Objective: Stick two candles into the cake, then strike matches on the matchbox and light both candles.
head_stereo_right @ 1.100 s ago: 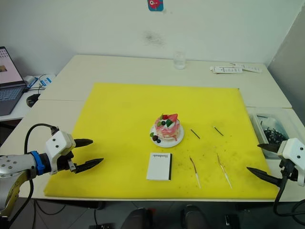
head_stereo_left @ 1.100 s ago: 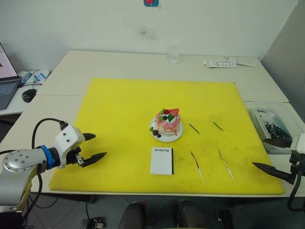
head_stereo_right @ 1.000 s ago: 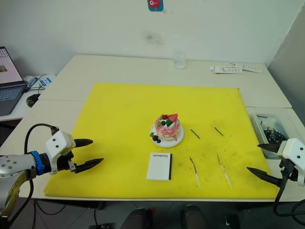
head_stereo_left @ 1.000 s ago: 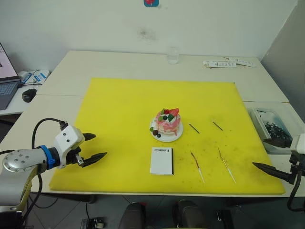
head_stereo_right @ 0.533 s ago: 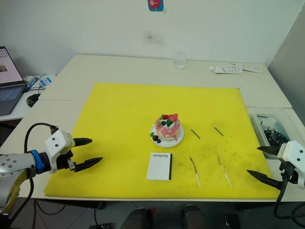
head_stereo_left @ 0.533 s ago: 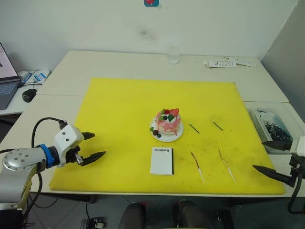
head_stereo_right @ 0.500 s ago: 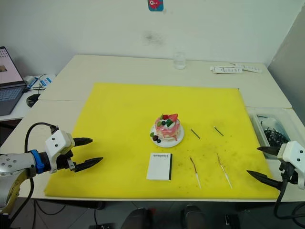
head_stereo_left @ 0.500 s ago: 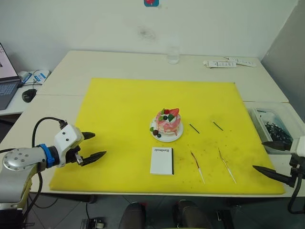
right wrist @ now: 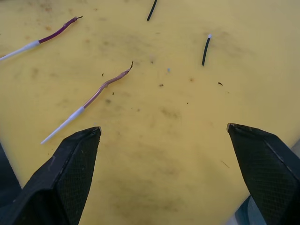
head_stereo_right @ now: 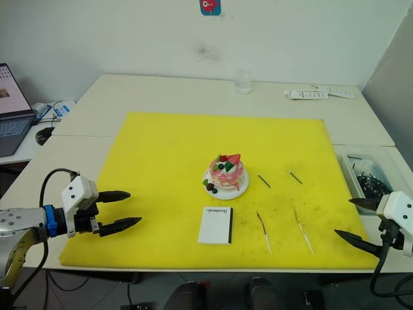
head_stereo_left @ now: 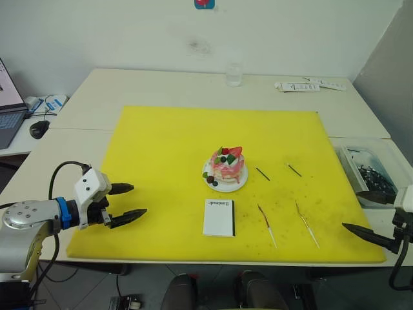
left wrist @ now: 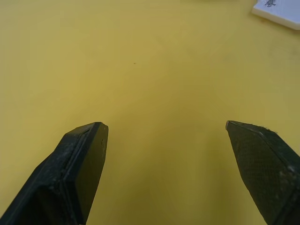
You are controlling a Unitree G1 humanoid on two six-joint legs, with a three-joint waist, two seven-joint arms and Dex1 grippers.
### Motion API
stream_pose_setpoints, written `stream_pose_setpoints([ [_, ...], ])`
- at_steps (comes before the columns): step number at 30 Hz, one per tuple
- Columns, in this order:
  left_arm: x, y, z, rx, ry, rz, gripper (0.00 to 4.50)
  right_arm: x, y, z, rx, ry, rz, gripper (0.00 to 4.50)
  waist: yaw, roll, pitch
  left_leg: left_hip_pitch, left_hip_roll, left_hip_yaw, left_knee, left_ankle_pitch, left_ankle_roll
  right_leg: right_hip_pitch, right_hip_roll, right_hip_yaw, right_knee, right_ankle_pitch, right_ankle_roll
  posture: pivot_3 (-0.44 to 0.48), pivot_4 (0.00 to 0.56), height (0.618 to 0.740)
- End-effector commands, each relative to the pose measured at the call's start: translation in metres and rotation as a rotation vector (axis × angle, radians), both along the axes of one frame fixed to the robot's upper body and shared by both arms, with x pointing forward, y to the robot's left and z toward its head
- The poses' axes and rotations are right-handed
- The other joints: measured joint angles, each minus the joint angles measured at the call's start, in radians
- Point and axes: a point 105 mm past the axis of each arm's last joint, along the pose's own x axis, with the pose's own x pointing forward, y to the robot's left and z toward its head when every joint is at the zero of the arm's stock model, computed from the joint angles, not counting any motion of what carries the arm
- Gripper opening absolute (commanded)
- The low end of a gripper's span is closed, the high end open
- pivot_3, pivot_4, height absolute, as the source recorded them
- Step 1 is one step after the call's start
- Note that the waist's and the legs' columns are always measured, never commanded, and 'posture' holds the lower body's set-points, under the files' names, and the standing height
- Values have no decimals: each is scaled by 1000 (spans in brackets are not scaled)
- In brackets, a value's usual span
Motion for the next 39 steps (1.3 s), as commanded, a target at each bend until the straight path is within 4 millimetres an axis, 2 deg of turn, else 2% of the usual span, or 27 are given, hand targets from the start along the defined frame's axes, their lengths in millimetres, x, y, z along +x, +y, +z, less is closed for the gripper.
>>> stream_pose_setpoints([
  [1,-15,-31,15,-86,38,-121,4437,-2,9,18,11,-71,15,4500,0,0,0,0,0,0,0,0,0,0,0,0,0,0,0,0,150,740],
  [5,-35,-65,20,-160,120,-268,4437,-7,22,24,45,-80,6,4500,0,0,0,0,0,0,0,0,0,0,0,0,0,0,0,0,150,740],
  [9,-42,-102,27,-226,125,-398,4437,-14,37,22,74,-59,-44,4500,1,1,0,0,0,-1,1,0,0,1,0,0,0,0,0,0,150,740],
  [13,-45,-128,35,-267,109,-487,4437,-18,46,12,86,-28,-138,4500,2,0,0,0,0,-1,2,0,0,1,0,0,1,1,1,0,150,740],
  [17,-45,-148,38,-304,111,-553,4437,-24,56,-18,54,98,-246,4500,2,0,-1,0,-1,-1,2,0,0,1,1,0,0,1,2,0,150,740],
  [22,-49,-155,38,-315,117,-589,4437,-27,67,-29,62,133,-277,4500,-2,0,-1,0,0,-1,2,0,0,1,2,1,0,1,2,0,150,740],
  [32,-52,-157,33,-311,125,-603,4437,-28,65,-49,68,186,-354,4500,0,0,-1,-1,0,-1,2,0,0,1,2,1,0,1,2,0,150,740],
  [36,-51,-158,33,-308,121,-599,4437,-34,61,-59,67,226,-378,4500,1,0,-1,-1,0,-1,2,0,0,0,2,1,0,1,2,0,150,740],
  [39,-50,-158,32,-305,118,-593,4500,-40,60,-65,80,262,-394,3904,1,0,-1,-1,0,-1,2,0,0,0,2,1,0,1,2,0,150,740],
])
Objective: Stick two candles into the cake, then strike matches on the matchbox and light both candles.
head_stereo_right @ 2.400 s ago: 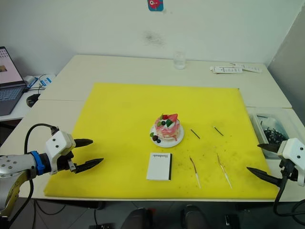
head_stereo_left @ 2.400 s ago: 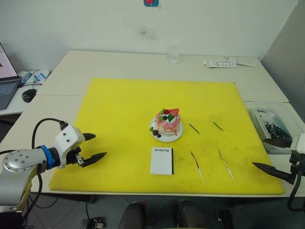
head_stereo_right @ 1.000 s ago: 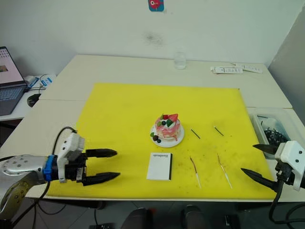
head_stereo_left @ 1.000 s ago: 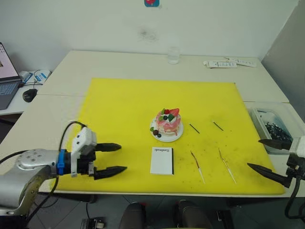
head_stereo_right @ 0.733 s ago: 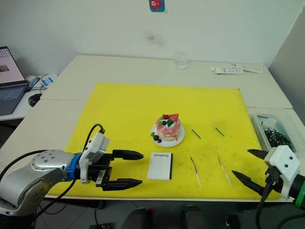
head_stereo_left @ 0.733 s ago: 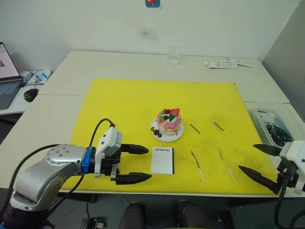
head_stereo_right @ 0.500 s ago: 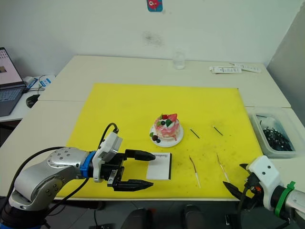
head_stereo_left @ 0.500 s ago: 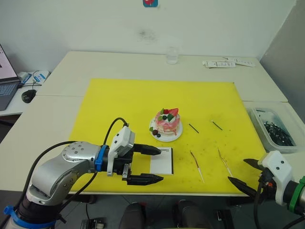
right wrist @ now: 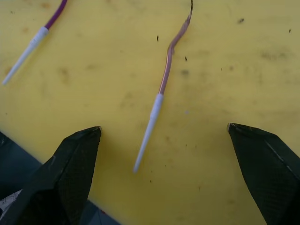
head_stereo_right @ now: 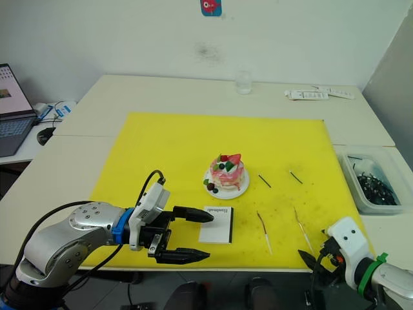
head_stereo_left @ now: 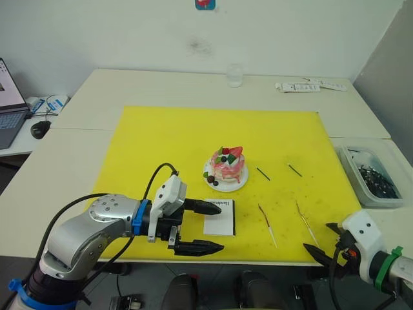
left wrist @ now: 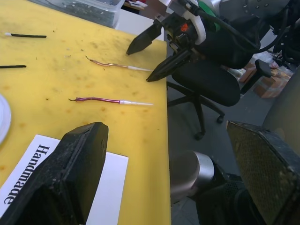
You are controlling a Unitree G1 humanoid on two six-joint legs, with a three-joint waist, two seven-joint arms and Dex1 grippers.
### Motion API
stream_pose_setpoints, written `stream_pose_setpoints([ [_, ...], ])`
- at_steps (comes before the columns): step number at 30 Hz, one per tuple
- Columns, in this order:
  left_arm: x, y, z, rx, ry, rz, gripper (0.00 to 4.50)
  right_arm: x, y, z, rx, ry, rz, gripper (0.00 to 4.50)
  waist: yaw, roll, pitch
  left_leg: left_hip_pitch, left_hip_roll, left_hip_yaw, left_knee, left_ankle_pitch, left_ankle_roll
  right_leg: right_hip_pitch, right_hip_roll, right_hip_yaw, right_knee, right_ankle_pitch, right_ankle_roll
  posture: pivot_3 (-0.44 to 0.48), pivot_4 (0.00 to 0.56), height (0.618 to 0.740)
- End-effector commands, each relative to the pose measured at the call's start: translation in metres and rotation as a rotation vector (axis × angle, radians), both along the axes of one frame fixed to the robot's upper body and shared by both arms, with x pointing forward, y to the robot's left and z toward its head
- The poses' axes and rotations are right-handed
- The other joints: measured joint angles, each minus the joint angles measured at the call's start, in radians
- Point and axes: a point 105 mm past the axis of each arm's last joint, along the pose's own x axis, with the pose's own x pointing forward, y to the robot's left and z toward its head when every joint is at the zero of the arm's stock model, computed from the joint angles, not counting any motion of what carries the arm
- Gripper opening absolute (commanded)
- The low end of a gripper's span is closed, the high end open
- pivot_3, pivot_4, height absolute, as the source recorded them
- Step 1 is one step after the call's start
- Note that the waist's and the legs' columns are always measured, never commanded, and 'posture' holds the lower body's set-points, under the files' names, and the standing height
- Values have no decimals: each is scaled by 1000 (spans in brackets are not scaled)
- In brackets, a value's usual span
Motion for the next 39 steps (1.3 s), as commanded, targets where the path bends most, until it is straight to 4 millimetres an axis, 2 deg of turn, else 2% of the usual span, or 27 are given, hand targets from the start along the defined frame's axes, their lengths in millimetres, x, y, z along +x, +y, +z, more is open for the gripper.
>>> stream_pose_setpoints([
  [1,-3,-4,6,-17,-36,-23,4500,-4,-4,-4,-4,15,-22,3542,0,0,0,0,0,0,0,0,0,0,0,0,0,0,0,0,150,740],
  [10,0,-2,4,-14,-31,6,4500,-6,3,-9,65,22,-35,275,0,-1,-1,0,0,0,0,0,0,0,0,0,0,0,0,0,150,740],
  [11,1,-1,3,-12,-32,15,4500,-6,4,-8,75,21,-35,21,0,-1,0,0,0,0,0,0,0,0,0,0,0,0,0,0,150,740],
  [16,10,3,-3,15,-17,86,4500,-2,9,4,181,3,-42,21,0,-1,0,0,0,0,0,0,0,0,0,0,0,0,0,0,150,740],
  [19,15,7,-8,43,-2,128,4500,6,13,21,258,-47,-27,21,-1,-1,0,0,0,0,0,0,0,0,0,0,0,0,0,0,150,740],
  [24,23,8,2,-72,147,206,4500,22,30,62,445,-158,40,21,-1,-1,0,0,0,0,0,0,0,0,0,1,0,0,1,0,150,740],
  [27,23,4,11,-156,226,213,4500,29,45,80,530,-183,106,21,-1,-1,1,-1,0,-1,0,0,0,0,0,0,0,0,1,0,150,740],
  [33,26,-19,50,-383,331,134,4500,36,90,118,713,-169,300,21,-1,-2,1,-2,-1,-1,1,0,0,0,0,0,0,1,2,0,150,740],
  [39,31,-37,69,-515,389,91,4500,38,120,136,882,-73,408,21,-2,-2,1,-3,-1,-1,1,0,0,0,4,1,-1,1,3,0,150,740],
])
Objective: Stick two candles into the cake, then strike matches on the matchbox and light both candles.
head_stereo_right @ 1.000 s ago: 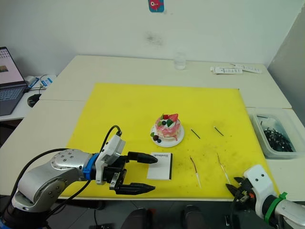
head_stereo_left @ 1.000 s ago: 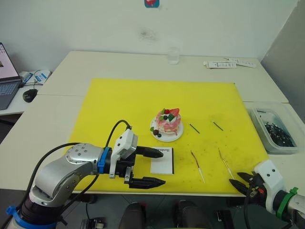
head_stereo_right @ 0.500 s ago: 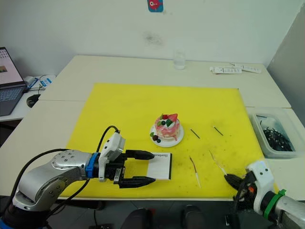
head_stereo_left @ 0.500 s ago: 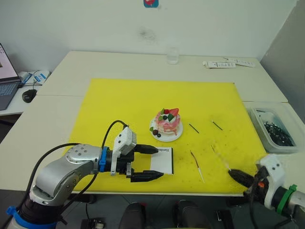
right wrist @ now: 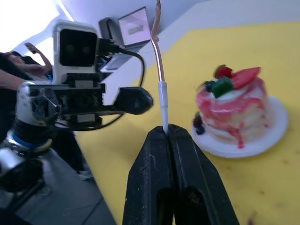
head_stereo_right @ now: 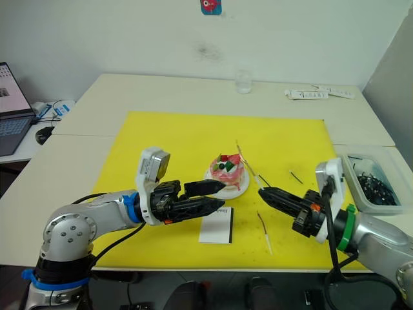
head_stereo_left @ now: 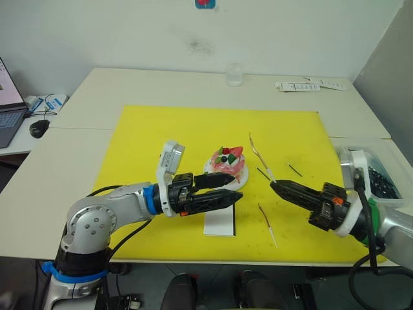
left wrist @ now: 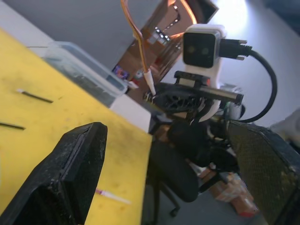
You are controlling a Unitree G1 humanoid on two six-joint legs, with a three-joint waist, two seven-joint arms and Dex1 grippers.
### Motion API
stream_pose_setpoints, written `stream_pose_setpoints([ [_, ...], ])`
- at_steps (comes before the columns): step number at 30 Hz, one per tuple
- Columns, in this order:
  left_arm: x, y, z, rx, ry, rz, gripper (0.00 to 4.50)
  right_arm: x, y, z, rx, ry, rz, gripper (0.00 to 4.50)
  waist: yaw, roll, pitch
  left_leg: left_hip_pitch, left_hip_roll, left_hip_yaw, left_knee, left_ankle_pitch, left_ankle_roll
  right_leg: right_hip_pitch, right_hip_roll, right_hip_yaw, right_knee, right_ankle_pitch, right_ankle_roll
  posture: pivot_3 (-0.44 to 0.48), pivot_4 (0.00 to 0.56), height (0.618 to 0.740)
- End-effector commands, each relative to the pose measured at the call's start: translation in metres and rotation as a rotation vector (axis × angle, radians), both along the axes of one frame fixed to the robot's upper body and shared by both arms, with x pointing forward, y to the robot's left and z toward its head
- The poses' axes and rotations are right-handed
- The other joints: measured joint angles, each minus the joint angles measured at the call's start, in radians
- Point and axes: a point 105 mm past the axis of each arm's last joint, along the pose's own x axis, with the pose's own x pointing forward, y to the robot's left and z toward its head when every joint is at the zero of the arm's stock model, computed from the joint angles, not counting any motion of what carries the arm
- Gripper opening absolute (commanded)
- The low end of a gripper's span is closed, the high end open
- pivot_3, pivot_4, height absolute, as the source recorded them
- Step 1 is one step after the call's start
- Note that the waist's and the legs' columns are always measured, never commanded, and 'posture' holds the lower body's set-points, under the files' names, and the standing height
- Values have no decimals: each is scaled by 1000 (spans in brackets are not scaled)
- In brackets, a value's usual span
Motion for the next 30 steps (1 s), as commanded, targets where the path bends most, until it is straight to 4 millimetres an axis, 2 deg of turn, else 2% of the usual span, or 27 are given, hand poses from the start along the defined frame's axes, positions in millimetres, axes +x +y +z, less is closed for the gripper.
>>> stream_pose_setpoints([
  [1,0,-8,14,-91,7,-17,4500,-4,14,12,100,35,76,21,0,0,0,0,0,0,0,0,0,0,0,0,0,0,0,0,150,740],
  [10,4,-10,21,-188,71,-13,4500,-6,28,20,140,81,143,21,0,0,0,0,1,0,0,0,0,0,1,0,0,0,1,0,150,740],
  [13,5,-9,21,-207,94,-8,3922,-6,30,20,144,83,145,0,0,0,0,0,1,0,0,0,0,0,1,0,0,0,1,0,150,740],
  [25,4,-10,20,-214,125,-32,102,-4,32,20,141,79,149,0,0,0,0,0,1,0,0,0,0,0,1,0,0,0,1,0,150,740],
  [30,3,-9,21,-214,122,-40,45,-3,31,20,153,92,148,0,0,0,0,0,1,0,0,0,0,0,1,0,0,0,1,0,150,740],
])
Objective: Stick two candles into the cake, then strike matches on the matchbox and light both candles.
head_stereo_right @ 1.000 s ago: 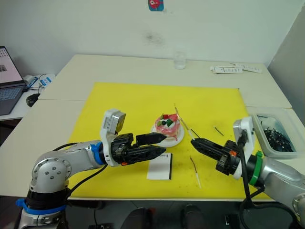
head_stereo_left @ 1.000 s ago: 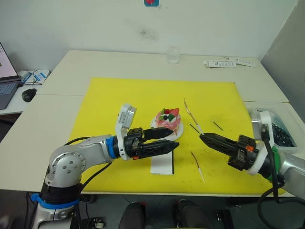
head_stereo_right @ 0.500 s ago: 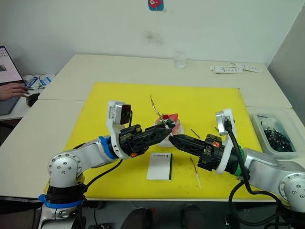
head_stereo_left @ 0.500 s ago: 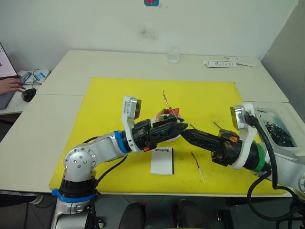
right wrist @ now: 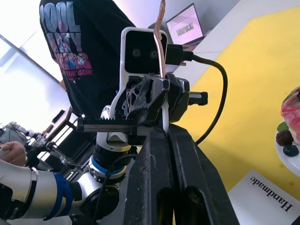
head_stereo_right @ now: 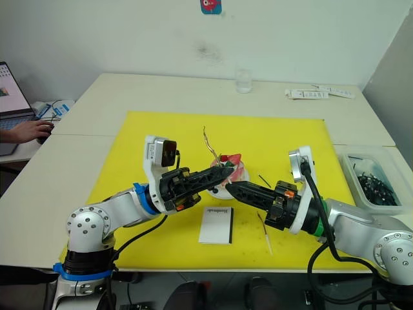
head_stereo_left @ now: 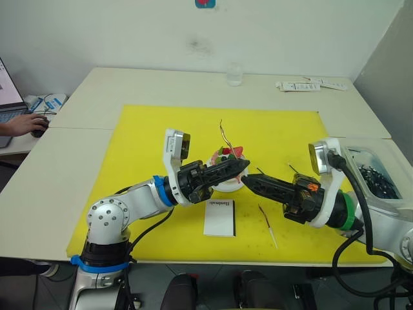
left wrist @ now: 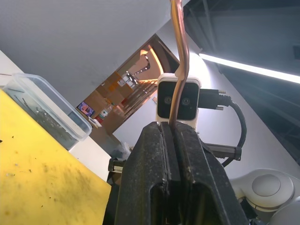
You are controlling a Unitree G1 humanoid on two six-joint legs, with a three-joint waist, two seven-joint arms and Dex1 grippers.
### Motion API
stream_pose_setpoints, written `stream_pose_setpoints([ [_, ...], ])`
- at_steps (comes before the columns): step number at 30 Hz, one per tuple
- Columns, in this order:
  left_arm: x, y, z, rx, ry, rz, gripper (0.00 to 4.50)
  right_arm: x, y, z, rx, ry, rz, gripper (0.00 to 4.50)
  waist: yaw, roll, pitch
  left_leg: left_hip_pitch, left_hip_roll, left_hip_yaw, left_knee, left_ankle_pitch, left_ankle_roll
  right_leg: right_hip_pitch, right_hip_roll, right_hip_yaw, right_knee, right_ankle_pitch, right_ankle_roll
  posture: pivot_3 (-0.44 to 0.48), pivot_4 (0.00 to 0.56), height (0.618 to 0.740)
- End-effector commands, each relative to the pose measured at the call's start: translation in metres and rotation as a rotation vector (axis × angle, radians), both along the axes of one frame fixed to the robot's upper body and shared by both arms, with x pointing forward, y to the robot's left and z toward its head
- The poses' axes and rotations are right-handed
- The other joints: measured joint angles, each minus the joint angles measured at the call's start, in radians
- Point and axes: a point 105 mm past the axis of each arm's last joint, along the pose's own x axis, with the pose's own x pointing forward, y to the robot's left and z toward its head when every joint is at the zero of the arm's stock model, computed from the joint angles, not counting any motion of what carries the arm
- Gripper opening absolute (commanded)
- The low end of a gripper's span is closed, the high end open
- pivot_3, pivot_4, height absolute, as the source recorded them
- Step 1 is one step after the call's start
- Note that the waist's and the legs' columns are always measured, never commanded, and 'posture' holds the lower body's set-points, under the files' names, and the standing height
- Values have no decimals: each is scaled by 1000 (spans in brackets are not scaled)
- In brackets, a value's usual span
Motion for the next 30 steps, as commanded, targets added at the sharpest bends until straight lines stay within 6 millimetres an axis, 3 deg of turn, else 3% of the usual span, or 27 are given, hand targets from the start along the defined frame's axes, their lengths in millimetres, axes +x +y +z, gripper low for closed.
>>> stream_pose_setpoints([
  [1,-6,0,8,-29,-29,-25,14,0,0,8,24,-27,0,194,0,0,0,0,0,0,0,0,0,0,0,0,0,0,0,0,150,740],
  [3,-4,2,9,-21,-43,-5,0,3,-2,6,10,-34,-14,610,0,0,0,0,0,0,0,0,0,0,0,0,0,0,0,0,150,740],
  [7,4,11,13,23,-83,70,0,4,-8,1,-76,-82,-33,2000,0,0,0,0,0,0,0,0,0,0,0,0,0,0,0,0,150,740],
  [14,24,41,25,213,-283,280,0,9,-28,-14,-379,-276,-99,4403,1,0,0,0,0,0,-1,0,0,-1,0,0,-1,0,0,0,150,740],
  [19,47,69,25,373,-427,471,0,16,-33,-11,-515,-463,-128,4459,1,0,1,0,1,1,-2,0,0,-1,0,0,-3,0,0,0,150,740],
  [23,65,87,12,508,-525,583,0,22,-27,-1,-526,-592,-151,4459,1,1,1,0,1,1,-4,0,0,-1,-4,0,-4,0,0,0,150,740],
  [26,75,93,3,524,-520,612,0,29,-23,12,-515,-721,-212,4459,1,0,1,-1,1,1,-5,0,0,-2,-5,0,-5,0,0,0,150,740],
  [30,82,87,-8,515,-500,589,0,29,-20,10,-492,-750,-181,4459,1,0,1,-3,0,1,-5,0,0,-4,-5,-1,-5,0,0,0,150,740],
])
